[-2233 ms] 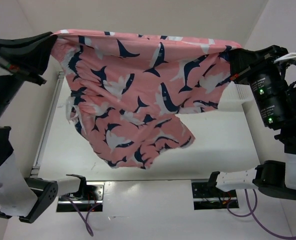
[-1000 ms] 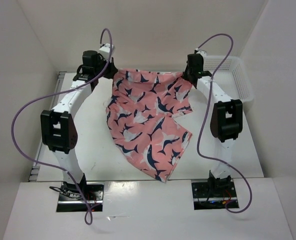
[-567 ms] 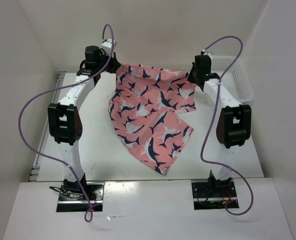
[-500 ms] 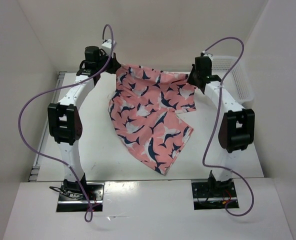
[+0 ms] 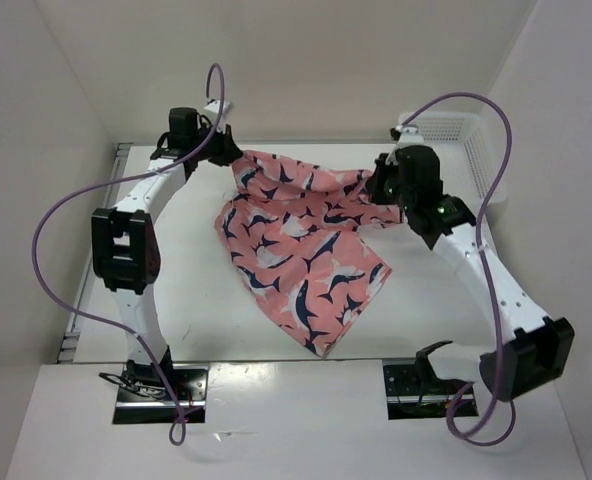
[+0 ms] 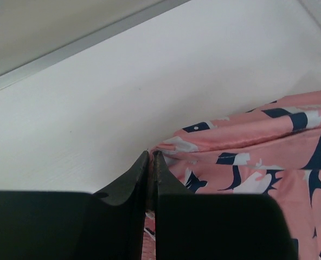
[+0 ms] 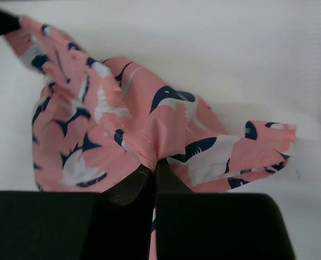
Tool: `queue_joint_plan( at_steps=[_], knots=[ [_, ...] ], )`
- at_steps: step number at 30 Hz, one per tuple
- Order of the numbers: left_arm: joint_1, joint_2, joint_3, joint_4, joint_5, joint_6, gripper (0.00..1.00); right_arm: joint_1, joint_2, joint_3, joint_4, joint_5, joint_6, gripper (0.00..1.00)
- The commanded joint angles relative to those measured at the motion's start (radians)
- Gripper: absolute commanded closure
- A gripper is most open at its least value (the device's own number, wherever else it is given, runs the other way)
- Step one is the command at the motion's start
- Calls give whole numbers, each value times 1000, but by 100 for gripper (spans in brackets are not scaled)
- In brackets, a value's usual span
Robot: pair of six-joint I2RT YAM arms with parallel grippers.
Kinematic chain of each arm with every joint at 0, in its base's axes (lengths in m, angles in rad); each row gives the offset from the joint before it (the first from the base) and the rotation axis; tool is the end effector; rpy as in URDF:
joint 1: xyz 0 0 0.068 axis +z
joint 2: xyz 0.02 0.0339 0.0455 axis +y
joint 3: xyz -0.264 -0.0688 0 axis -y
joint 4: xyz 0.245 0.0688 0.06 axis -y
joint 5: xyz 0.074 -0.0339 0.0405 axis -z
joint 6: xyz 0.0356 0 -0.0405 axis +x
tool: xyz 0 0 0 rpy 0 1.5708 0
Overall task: Fold and stack the shorts
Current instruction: Fold the shorts
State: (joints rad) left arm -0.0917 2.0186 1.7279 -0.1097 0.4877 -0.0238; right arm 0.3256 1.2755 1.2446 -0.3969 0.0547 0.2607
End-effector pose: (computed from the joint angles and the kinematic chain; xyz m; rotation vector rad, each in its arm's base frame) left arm 0.4798 -0.0609 0.2976 0.3848 1.9246 -0.5551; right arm 0.2750 0.0908 0.3730 -0.0299 2.0122 0.3212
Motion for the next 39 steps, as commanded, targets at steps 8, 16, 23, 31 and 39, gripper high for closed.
queue_joint_plan(
  at_steps=[8, 16, 23, 31, 39],
  knots=[
    [32, -64, -114, 136, 129, 24, 100, 321, -166, -157, -160, -95, -52, 99],
    [72, -129, -160, 128, 147, 24, 100, 501, -166, -254, -169, -124, 2, 100],
    [121, -227, -339, 51, 192, 24, 100, 607, -137, -293, -160, -137, 2, 100],
    [161, -262, -439, 65, 192, 24, 100, 707, -104, -284, -169, -206, -20, 100],
    [199, -432, -496, -120, 193, 24, 100, 765, -105, -284, -178, -172, -11, 100]
  ],
)
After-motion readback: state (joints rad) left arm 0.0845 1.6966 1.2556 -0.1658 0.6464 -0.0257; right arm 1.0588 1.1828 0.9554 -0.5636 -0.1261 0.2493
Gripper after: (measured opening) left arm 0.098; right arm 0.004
